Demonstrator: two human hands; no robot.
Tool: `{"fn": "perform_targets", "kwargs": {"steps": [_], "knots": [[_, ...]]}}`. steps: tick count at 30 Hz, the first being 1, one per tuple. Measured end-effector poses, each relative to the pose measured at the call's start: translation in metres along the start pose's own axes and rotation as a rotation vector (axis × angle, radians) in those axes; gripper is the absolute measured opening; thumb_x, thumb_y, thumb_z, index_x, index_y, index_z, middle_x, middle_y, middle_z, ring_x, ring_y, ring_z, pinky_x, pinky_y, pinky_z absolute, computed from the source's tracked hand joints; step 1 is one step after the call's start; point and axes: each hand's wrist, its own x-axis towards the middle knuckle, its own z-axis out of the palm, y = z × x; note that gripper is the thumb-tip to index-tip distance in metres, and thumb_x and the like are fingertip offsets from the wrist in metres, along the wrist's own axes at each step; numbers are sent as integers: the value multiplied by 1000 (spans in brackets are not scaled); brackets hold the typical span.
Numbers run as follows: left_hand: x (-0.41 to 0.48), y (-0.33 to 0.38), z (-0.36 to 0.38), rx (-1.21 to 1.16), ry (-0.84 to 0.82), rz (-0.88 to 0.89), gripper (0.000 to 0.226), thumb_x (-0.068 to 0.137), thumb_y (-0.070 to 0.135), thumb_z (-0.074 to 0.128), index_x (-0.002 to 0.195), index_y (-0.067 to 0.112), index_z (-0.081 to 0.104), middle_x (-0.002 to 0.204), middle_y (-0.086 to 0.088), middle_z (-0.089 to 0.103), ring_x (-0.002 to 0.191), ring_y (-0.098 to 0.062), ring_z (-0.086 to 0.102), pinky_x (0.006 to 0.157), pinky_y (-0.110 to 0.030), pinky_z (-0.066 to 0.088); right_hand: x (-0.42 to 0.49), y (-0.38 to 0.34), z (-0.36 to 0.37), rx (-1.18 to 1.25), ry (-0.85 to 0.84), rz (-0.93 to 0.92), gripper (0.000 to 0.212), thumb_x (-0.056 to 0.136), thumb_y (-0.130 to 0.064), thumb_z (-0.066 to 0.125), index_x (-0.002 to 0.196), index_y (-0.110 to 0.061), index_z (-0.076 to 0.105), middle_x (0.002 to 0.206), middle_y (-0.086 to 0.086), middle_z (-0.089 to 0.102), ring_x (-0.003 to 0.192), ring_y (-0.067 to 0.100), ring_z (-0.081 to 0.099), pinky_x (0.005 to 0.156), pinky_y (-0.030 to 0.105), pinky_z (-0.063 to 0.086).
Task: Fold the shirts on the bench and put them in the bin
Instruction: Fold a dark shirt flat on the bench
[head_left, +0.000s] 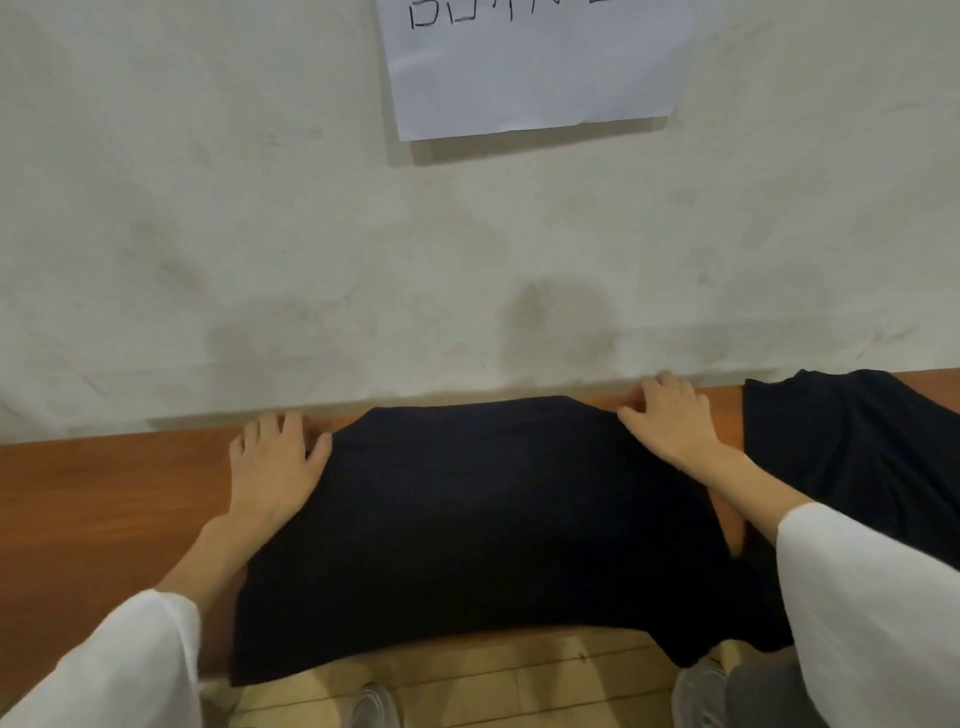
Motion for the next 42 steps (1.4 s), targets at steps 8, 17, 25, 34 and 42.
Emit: {"fn": "perform_targets", "kwargs": {"steps": [8, 17, 25, 34, 42], "knots": [[95, 56, 0, -227, -869, -126, 70, 92, 66, 31, 132, 13, 53, 140, -10, 49, 124, -29, 50, 109, -40, 32, 76, -72, 11, 256, -823, 210, 71, 88, -67, 39, 131, -13, 54, 136, 8, 53, 121, 32, 52, 108, 48, 36], [128, 107, 18, -929, -1181, -222, 26, 95, 18, 50, 77, 11, 67, 75, -5, 67, 64, -19, 65, 67, -30, 53, 115, -94, 26, 551, -1060, 276, 33, 97, -26, 49, 121, -4, 56, 119, 12, 62, 100, 28, 61, 89, 40, 45], [136, 117, -56, -1571, -582, -279, 37, 86, -1, 58, 118, 18, 58, 103, 0, 63, 84, -13, 66, 62, -25, 54, 110, -108, -28, 1466, -648, 264, 26, 90, -1, 50, 114, -3, 61, 104, 12, 69, 91, 25, 67, 71, 34, 57], [11, 72, -106, -1776, -348, -174, 71, 81, -14, 55, 139, 24, 39, 88, -4, 71, 84, -17, 68, 77, -30, 54, -13, -73, -65, 1364, -331, -61, 32, 81, 12, 55, 106, -4, 66, 93, 4, 73, 90, 19, 68, 77, 28, 55], [-36, 71, -55, -1514, -558, -508, 64, 88, -6, 58, 144, 13, 34, 124, -13, 54, 90, -23, 62, 51, -29, 54, -49, -76, -6, 1019, -641, 283, 10, 89, -17, 65, 94, -11, 60, 78, 7, 53, 72, 19, 51, 65, 29, 47]]}}
